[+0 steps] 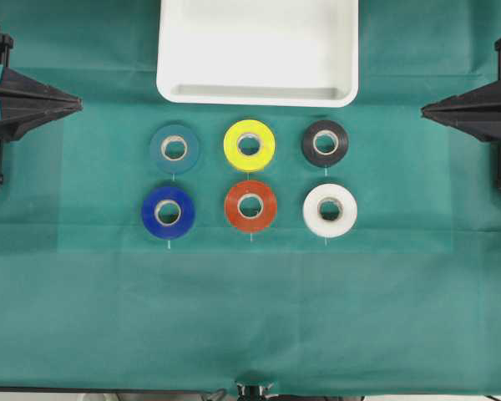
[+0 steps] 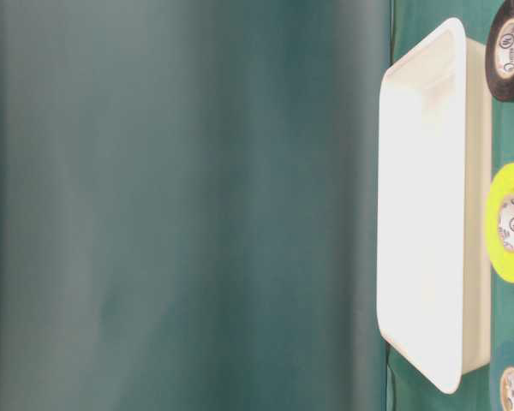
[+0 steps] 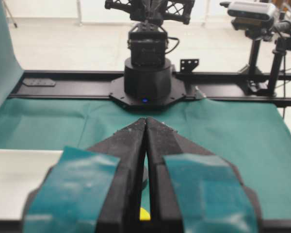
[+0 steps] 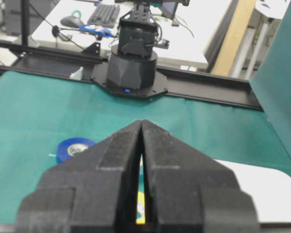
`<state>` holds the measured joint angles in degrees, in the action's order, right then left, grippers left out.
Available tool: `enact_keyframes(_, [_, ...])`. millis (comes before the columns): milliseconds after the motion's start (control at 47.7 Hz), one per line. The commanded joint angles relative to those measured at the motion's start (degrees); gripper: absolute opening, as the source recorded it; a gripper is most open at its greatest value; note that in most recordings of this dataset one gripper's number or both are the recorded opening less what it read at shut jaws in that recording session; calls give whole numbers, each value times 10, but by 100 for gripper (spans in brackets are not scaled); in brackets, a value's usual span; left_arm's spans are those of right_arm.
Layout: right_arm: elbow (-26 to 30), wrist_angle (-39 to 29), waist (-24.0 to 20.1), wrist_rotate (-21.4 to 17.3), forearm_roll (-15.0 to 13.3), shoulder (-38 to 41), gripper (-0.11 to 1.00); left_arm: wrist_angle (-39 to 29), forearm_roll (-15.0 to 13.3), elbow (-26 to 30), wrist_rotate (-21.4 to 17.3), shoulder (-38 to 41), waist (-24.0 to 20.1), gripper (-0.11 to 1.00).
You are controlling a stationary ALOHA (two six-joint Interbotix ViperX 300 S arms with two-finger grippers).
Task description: Place the tape from the fixed location into the white case.
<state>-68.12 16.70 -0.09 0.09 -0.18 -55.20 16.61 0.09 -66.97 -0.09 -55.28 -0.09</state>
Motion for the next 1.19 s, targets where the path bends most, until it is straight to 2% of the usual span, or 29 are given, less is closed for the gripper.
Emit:
enact_keyframes(0, [20, 2, -1, 0, 0, 5, 0, -17, -5, 11, 3, 3, 1, 2])
enact_keyframes(880, [29, -25, 0, 0, -1, 7, 0, -39, -8, 11, 4, 3, -1, 2])
enact_keyframes(1173, [32, -25, -1, 0, -1, 7, 0, -47, -8, 12, 8, 3, -54, 2])
